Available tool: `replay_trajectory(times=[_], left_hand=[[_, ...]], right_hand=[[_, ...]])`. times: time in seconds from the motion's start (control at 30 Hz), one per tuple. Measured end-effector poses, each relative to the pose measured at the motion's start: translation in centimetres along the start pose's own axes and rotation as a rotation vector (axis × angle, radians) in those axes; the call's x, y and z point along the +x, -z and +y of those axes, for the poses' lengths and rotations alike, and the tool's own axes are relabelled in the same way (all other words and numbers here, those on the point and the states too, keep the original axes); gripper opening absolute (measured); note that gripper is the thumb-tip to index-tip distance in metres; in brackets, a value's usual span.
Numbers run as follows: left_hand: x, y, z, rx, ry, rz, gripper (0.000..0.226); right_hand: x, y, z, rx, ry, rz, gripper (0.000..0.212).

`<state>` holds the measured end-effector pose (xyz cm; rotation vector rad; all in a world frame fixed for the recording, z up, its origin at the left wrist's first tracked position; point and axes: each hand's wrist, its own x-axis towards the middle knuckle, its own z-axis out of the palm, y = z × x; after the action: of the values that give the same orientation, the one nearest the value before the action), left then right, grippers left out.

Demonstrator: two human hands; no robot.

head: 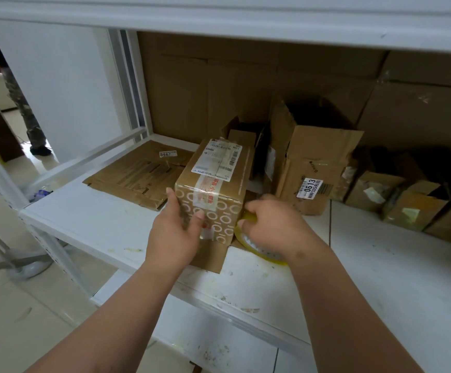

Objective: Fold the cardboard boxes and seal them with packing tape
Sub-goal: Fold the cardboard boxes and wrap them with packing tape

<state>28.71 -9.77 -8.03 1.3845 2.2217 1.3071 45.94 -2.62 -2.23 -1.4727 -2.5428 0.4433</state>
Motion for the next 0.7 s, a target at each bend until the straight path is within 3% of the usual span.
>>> replay_trajectory(times=[0.13, 0.27, 0.47, 0.63, 0.7], left_hand=[[0.9, 0.7, 0.4, -0.254, 0.026, -0.065, 0.125], [2.1, 1.8, 0.6, -0.38, 0.006, -0.114, 0.145], [3.6, 2.6, 0.2, -0.23, -0.062, -0.186, 0.151], [5.2, 3.3, -0.8, -0.116, -0.074, -0.263, 0.131], [5.2, 3.2, -1.2, -0.031, -0.122, -0.172, 0.115]], right_hand=[[-0.5, 0.3, -1.1, 0.154, 0.028, -0.017, 0.038], [-1.0, 0.6, -1.8, 0.347, 0.042, -0.052, 0.065], [-1.5, -0.3, -2.4, 0.546, 0.043, -0.051, 0.05], [-1.9, -2.1, -1.9, 0.781, -0.048, -0.032, 0.05], [-2.0, -2.7, -1.6, 0.867, -0.092, -0.074, 0.044]])
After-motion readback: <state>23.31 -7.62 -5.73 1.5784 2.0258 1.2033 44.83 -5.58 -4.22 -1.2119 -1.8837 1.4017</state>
